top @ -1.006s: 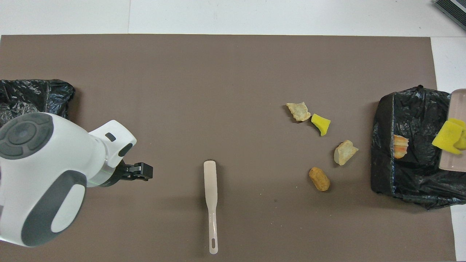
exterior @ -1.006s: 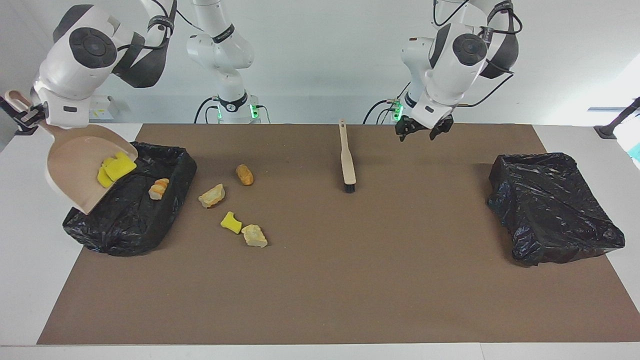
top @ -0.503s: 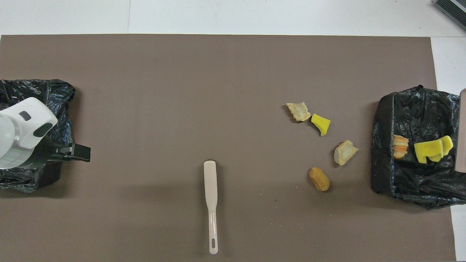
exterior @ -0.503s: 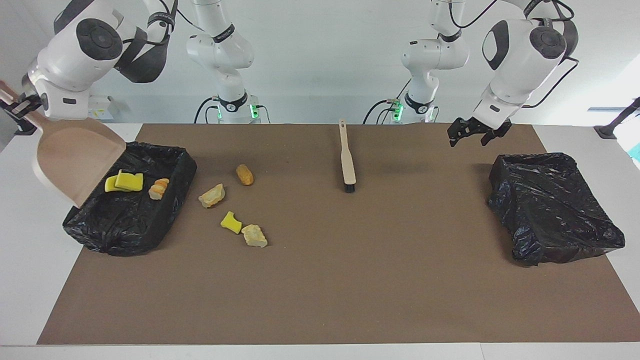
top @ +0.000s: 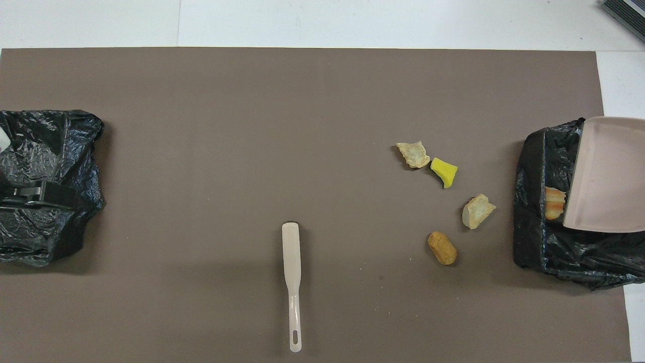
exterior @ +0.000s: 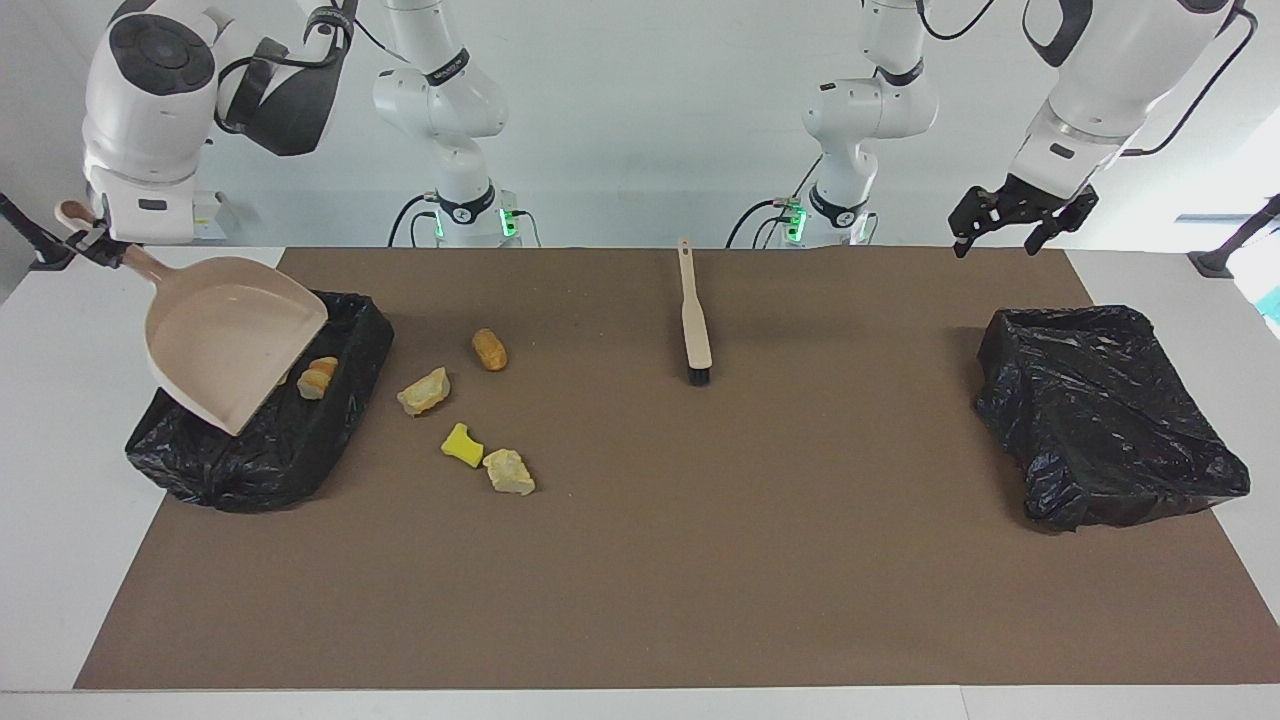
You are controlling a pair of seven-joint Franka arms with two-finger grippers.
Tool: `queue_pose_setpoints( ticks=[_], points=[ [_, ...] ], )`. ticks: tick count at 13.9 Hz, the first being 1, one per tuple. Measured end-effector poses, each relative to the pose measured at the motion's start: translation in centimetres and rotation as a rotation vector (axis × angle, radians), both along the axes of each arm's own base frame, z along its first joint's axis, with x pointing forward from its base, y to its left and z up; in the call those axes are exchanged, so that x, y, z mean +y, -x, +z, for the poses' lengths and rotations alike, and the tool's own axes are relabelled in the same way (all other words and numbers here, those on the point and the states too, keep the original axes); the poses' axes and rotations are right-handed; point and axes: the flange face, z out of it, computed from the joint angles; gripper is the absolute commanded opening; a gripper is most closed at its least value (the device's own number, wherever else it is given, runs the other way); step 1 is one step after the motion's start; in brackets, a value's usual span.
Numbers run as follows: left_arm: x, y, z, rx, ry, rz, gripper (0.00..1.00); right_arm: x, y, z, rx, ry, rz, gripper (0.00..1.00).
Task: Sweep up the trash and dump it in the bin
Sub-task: 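Bring the dustpan back and set it on the table with the right gripper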
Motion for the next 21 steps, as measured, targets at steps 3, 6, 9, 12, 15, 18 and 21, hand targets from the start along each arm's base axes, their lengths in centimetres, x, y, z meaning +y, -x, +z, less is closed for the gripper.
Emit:
queue_pose_setpoints(
  ticks=[3, 6, 9, 12, 15, 18, 21],
  points=[
    [0.0, 0.1, 1.2, -0.005, 0.001, -0.002, 1.00, 1.6, -0.1, -1.0, -0.076, -0.157, -0.110, 0.00],
    [0.0, 0.4, 1.0, 0.024, -0.001, -0.004, 1.00, 4.3, -0.2, -1.8, -0.184, -0.227, -0.321, 0.00],
    [-0.6, 0.6, 1.1, 0.028, -0.003, -0.015, 1.00, 8.7, -0.6, -3.0, -0.265, -0.282, -0.533, 0.00],
    [-1.0, 0.6, 1.4, 0.023, 0.024, -0.018, 1.00, 13.9, -1.4, -5.1, -0.300, -0.353, -0.744, 0.00],
    [-1.0, 0.0, 2.1, -0.037, 0.035, -0.016, 1.00, 20.7, -2.7, -7.9, -0.326, -0.417, -0.935, 0.00],
    [-1.0, -0.4, 2.4, -0.071, 0.039, -0.016, 1.00, 28.5, -3.6, -10.6, -0.353, -0.465, -1.077, 0.00],
    [-1.0, -0.4, 2.4, -0.072, 0.040, -0.016, 1.00, 36.4, -3.6, -12.9, -0.377, -0.479, -1.180, 0.00]
  ],
)
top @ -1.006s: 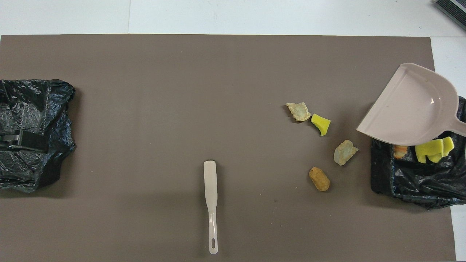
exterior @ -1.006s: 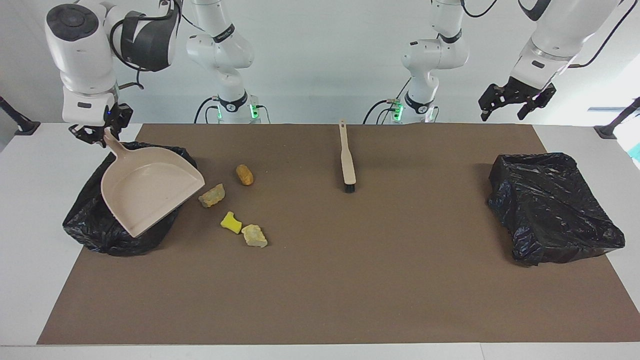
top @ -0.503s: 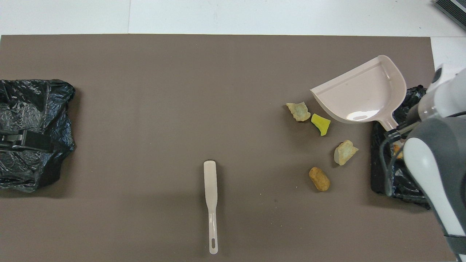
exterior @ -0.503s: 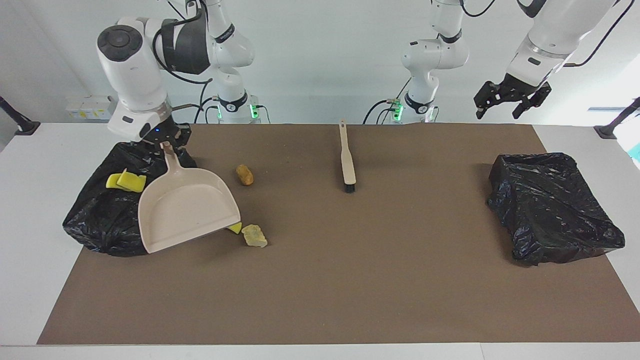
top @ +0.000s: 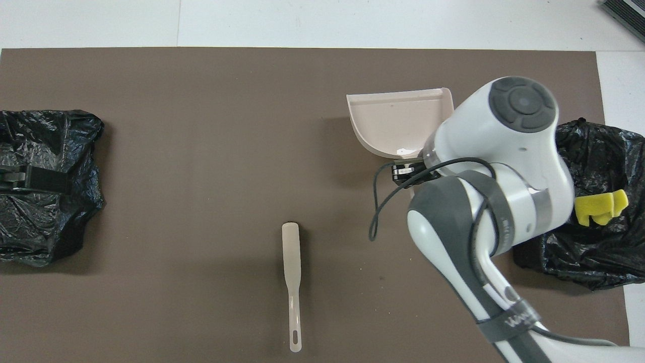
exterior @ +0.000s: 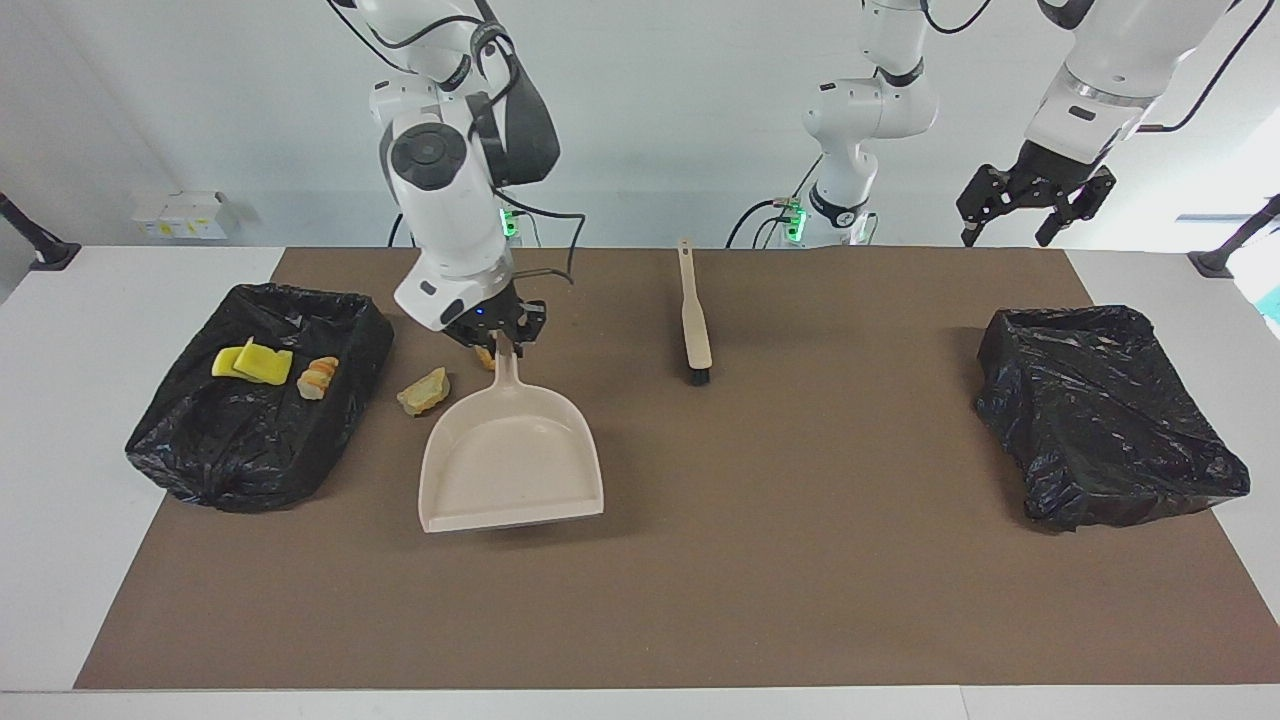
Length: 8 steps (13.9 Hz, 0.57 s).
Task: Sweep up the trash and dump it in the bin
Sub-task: 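Bring the dustpan back and set it on the table with the right gripper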
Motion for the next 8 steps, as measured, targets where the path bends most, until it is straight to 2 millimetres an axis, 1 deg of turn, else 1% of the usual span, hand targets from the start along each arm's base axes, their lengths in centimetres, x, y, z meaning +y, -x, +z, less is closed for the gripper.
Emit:
queue_pose_setpoints(
  ticks=[2, 3, 5, 7, 8],
  points=[
    [0.0, 0.0, 0.0, 0.000, 0.000, 0.000, 1.00, 4.2, -0.5, -1.7, -0.004, -0.002, -0.044, 0.00],
    [0.0, 0.0, 0.0, 0.000, 0.001, 0.000, 1.00, 6.5, -0.9, -2.6, -0.005, -0.004, -0.052, 0.00],
    [0.0, 0.0, 0.0, 0.000, 0.001, 0.000, 1.00, 10.5, -2.1, -4.7, -0.011, -0.012, -0.079, 0.00],
    [0.0, 0.0, 0.0, 0.000, 0.001, 0.000, 1.00, 13.9, -3.7, -7.7, -0.026, -0.028, -0.092, 0.00],
    [0.0, 0.0, 0.0, 0.000, 0.001, 0.000, 1.00, 14.9, -4.6, -9.3, -0.029, -0.033, -0.092, 0.00]
  ],
)
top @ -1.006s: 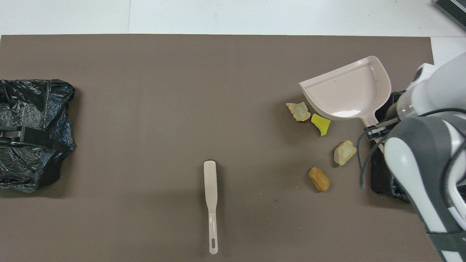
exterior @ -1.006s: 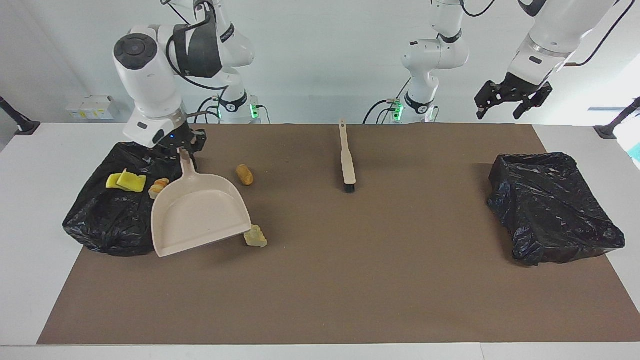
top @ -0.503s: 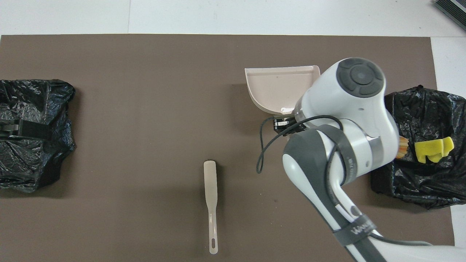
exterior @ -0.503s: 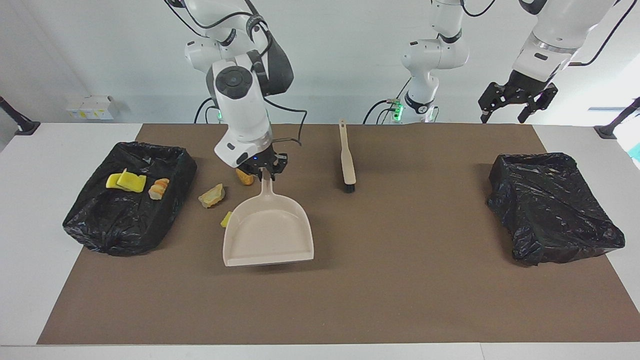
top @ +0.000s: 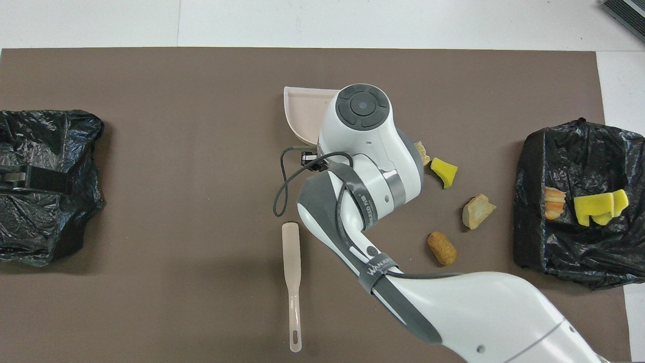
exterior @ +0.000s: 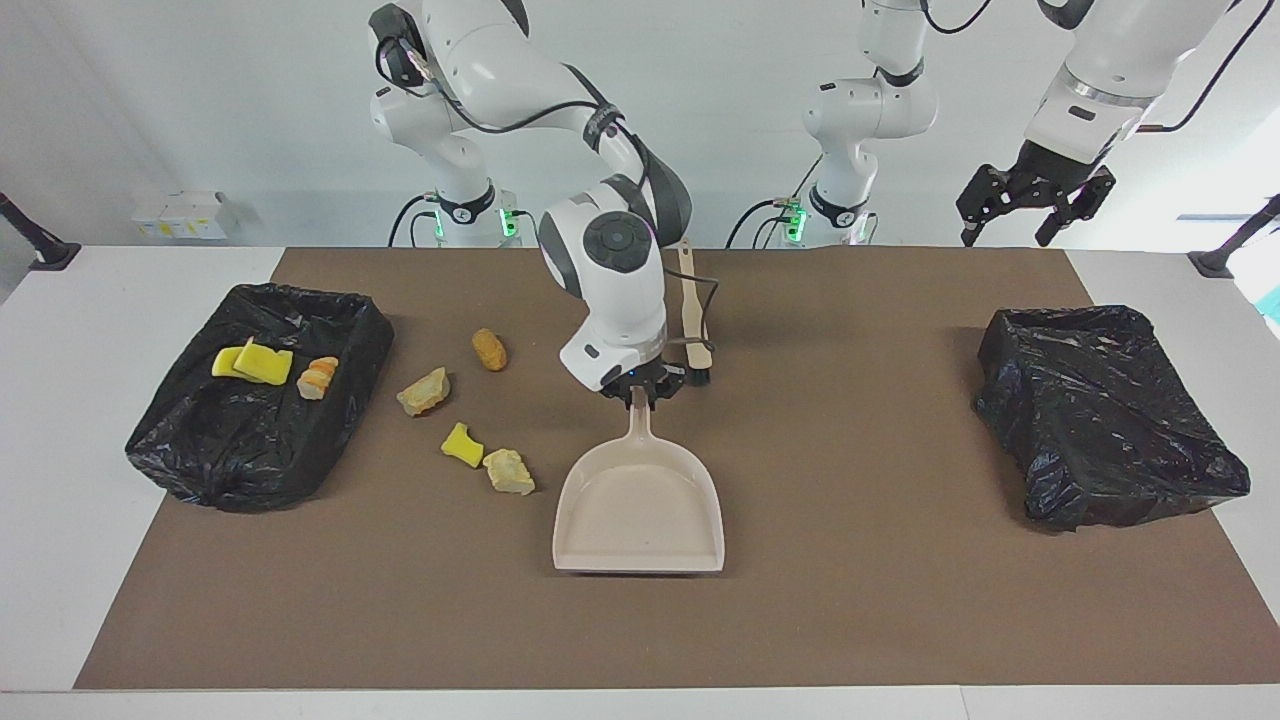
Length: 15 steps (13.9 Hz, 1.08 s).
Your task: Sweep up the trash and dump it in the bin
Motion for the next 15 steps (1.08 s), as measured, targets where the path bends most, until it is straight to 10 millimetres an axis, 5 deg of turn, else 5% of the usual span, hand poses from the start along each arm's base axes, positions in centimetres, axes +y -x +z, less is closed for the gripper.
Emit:
queue_pose_setpoints(
  ticks=[1, 2, 8, 15],
  points=[
    [0.0, 0.0, 0.0, 0.000, 0.000, 0.000, 1.00, 0.6, -0.7, -1.3, 0.000, -0.003, 0.001, 0.39],
    [0.0, 0.0, 0.0, 0.000, 0.000, 0.000, 1.00, 0.9, -1.2, -2.0, 0.001, -0.004, 0.001, 0.99],
    [0.0, 0.0, 0.0, 0.000, 0.000, 0.000, 1.00, 2.3, 0.5, 1.6, -0.003, -0.005, 0.034, 1.00],
    [-0.8, -1.1, 0.4, -0.080, 0.012, -0.011, 1.00, 2.8, 10.5, 6.1, 0.069, 0.058, 0.127, 1.00]
  ],
)
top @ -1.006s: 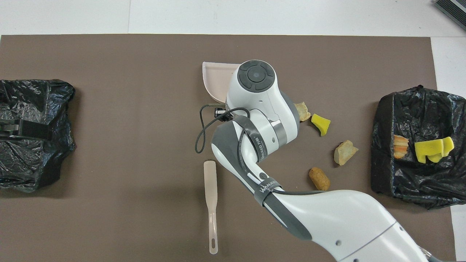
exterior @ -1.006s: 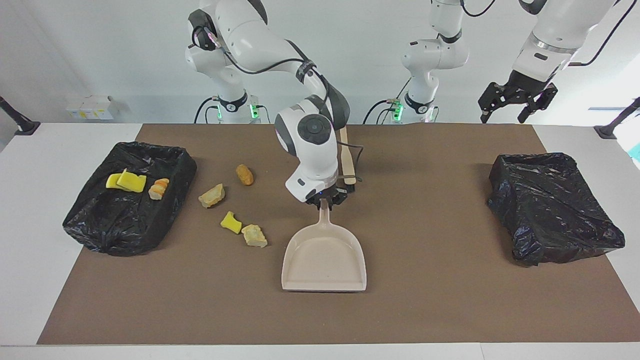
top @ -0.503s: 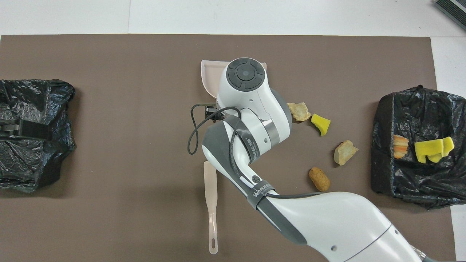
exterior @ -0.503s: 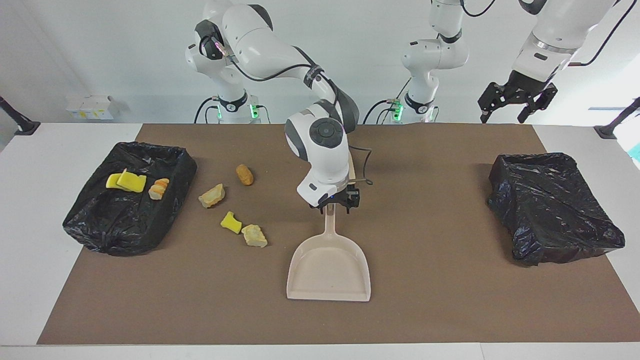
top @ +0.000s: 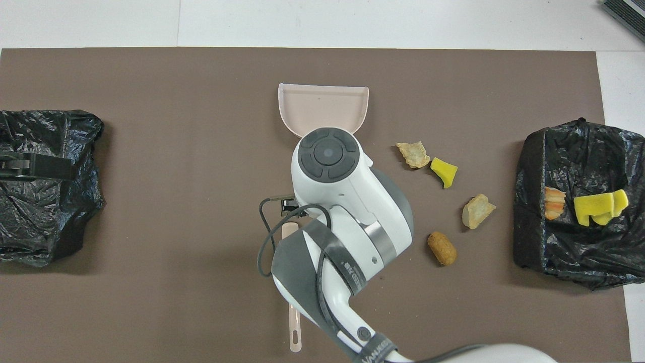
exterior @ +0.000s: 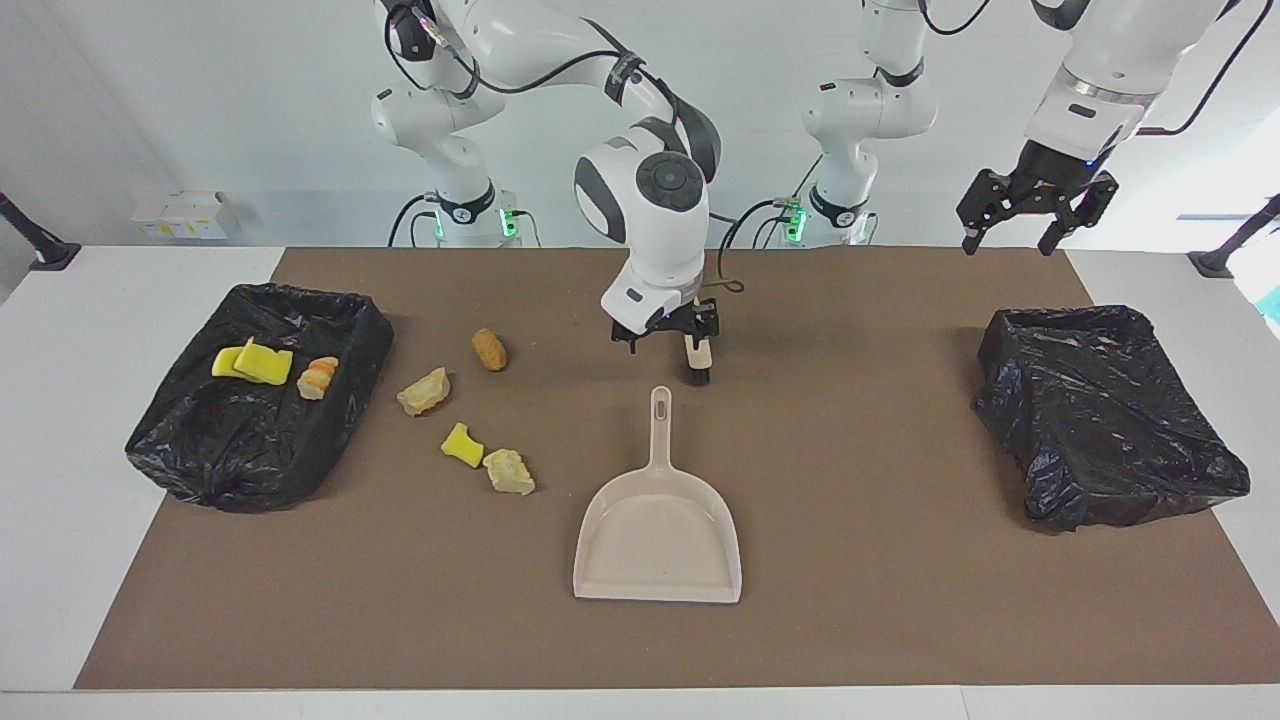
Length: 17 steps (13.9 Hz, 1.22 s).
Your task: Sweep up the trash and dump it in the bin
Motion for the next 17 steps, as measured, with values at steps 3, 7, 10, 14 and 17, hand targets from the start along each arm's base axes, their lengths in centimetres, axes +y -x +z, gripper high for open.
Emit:
queue_pose_setpoints(
  ticks=[3, 7, 10, 14, 17],
  points=[
    [-0.4, -0.8, -0.3, -0.032, 0.008, -0.003, 1.00, 1.1, 5.0, -0.2, -0.004, 0.009, 0.029, 1.00],
    [-4.7, -3.0, -2.7, -0.058, 0.035, 0.042, 1.00, 1.8, 10.7, -3.0, -0.042, -0.015, 0.011, 0.86],
    [-10.3, -4.3, -5.7, -0.053, 0.060, 0.046, 1.00, 3.0, 14.4, -4.0, -0.017, -0.015, -0.013, 0.85],
    [-15.5, -5.9, -8.7, -0.080, 0.131, 0.120, 1.00, 5.2, 18.5, -5.7, -0.008, 0.002, 0.005, 0.82],
    [-20.4, -6.9, -10.8, -0.074, 0.172, 0.168, 1.00, 5.2, 19.8, -8.2, -0.030, -0.018, 0.014, 0.76]
  ],
)
